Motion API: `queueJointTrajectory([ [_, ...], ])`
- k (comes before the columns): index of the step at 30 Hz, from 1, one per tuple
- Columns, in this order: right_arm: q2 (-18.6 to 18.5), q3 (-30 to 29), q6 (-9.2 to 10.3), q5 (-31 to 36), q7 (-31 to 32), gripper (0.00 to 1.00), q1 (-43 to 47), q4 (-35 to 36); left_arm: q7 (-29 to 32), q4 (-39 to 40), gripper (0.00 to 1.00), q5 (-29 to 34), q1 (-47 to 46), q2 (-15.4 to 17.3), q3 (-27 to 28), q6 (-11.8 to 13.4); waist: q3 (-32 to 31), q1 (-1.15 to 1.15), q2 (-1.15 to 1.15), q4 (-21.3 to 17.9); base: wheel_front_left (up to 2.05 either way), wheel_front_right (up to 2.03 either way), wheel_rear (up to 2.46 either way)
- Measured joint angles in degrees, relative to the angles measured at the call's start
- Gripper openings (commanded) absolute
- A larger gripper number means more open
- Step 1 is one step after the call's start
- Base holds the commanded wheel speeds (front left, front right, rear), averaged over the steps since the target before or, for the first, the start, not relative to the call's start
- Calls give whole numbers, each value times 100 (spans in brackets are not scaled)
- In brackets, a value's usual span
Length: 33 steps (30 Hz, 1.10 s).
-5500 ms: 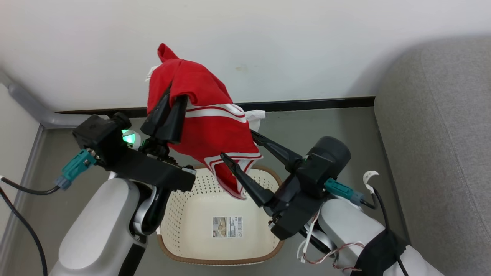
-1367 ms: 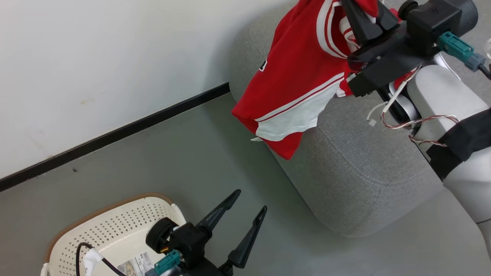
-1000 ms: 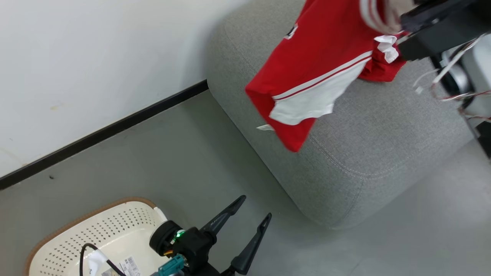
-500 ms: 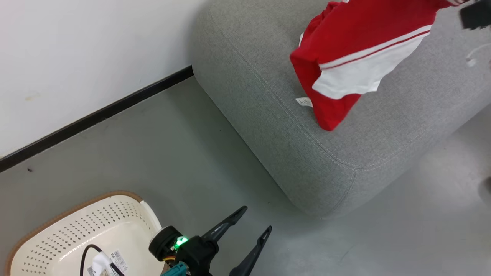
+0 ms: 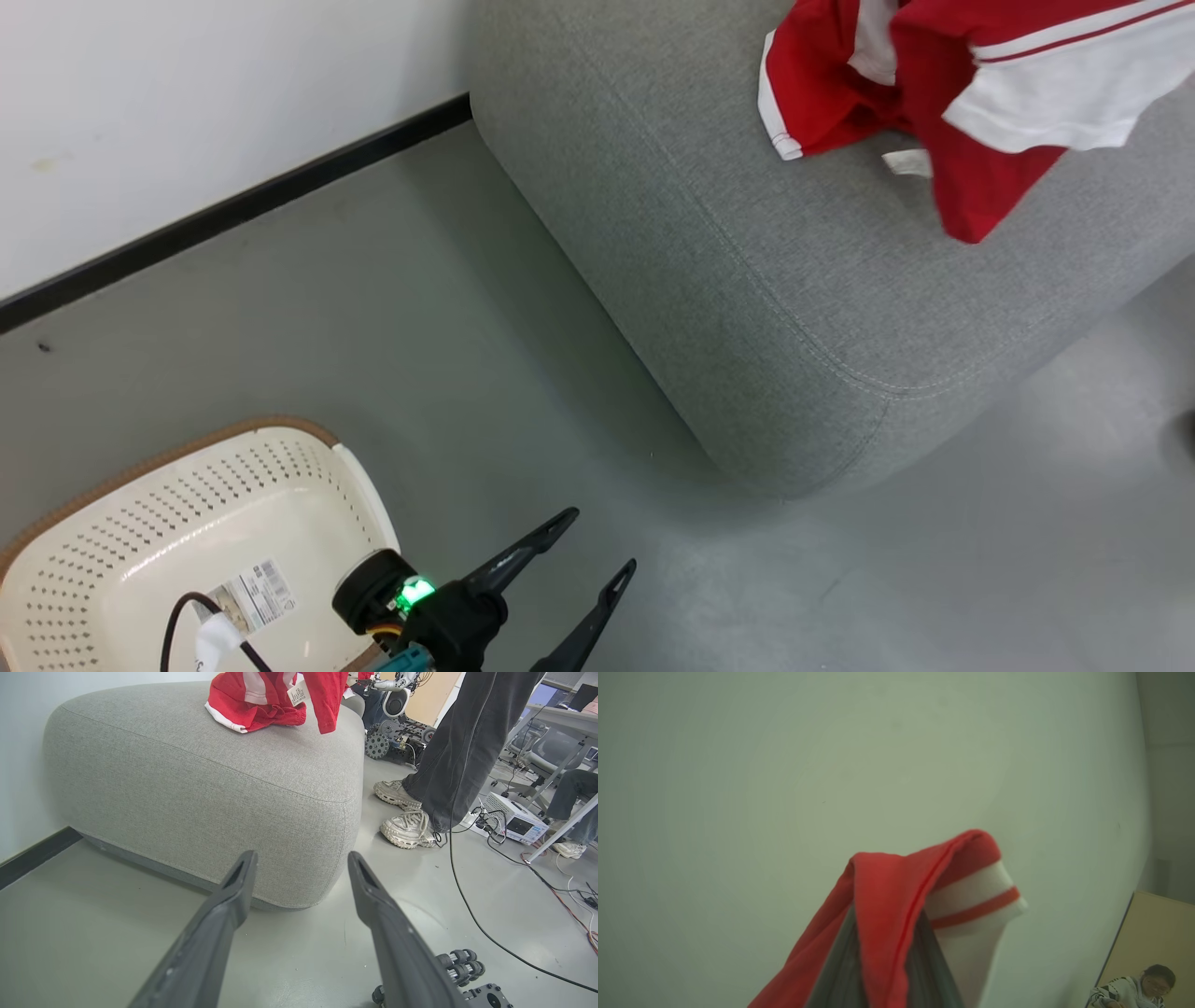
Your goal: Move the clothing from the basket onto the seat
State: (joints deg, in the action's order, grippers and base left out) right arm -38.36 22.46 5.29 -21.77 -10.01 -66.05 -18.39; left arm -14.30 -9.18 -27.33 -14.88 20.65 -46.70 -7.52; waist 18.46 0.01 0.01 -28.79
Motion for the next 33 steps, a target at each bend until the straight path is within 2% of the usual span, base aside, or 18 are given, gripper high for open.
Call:
queueJointTrajectory([
  [7, -313, -449, 129, -105, 311, 0, 6, 264, 0, 126, 100, -32, -31, 312, -65, 0, 372, 0, 0, 104, 0, 0, 0],
  [12, -537, -875, 151, -149, 539, 0, 199, 334, 0, 216, 100, -33, -171, 543, -80, -1, 662, 0, 0, 199, 0, 0, 0],
  [17, -598, -1321, 178, -287, 761, 0, 393, 346, 0, 276, 100, -36, -237, 820, -47, -1, 952, 0, 0, 308, 0, 0, 0],
  [19, -591, -1590, 178, -301, 896, 0, 486, 293, 0, 293, 100, -37, -240, 931, -49, -1, 1070, 0, 0, 349, 0, 0, 0],
  [21, -581, -2180, 178, -290, 1190, 0, 670, 46, 0, 313, 100, -51, -253, 1036, -5, -1, 1250, 0, 0, 412, 0, 0, 0],
  [25, -335, -2921, 185, -215, 1557, 0, 953, -244, 0, 356, 100, -129, -288, 1112, 130, -2, 1476, 0, 0, 506, 0, 0, 0],
  [30, 213, -3362, 185, 176, 1727, 0, 1058, -225, 0, 378, 100, -144, -377, 1384, 197, -2, 1748, 0, 0, 638, 0, 0, 0],
  [33, 480, -3640, 183, 439, 1786, 0, 1032, -175, 0, 406, 100, -172, -404, 1437, 227, -2, 1905, 0, 0, 723, 0, 0, 0],
])
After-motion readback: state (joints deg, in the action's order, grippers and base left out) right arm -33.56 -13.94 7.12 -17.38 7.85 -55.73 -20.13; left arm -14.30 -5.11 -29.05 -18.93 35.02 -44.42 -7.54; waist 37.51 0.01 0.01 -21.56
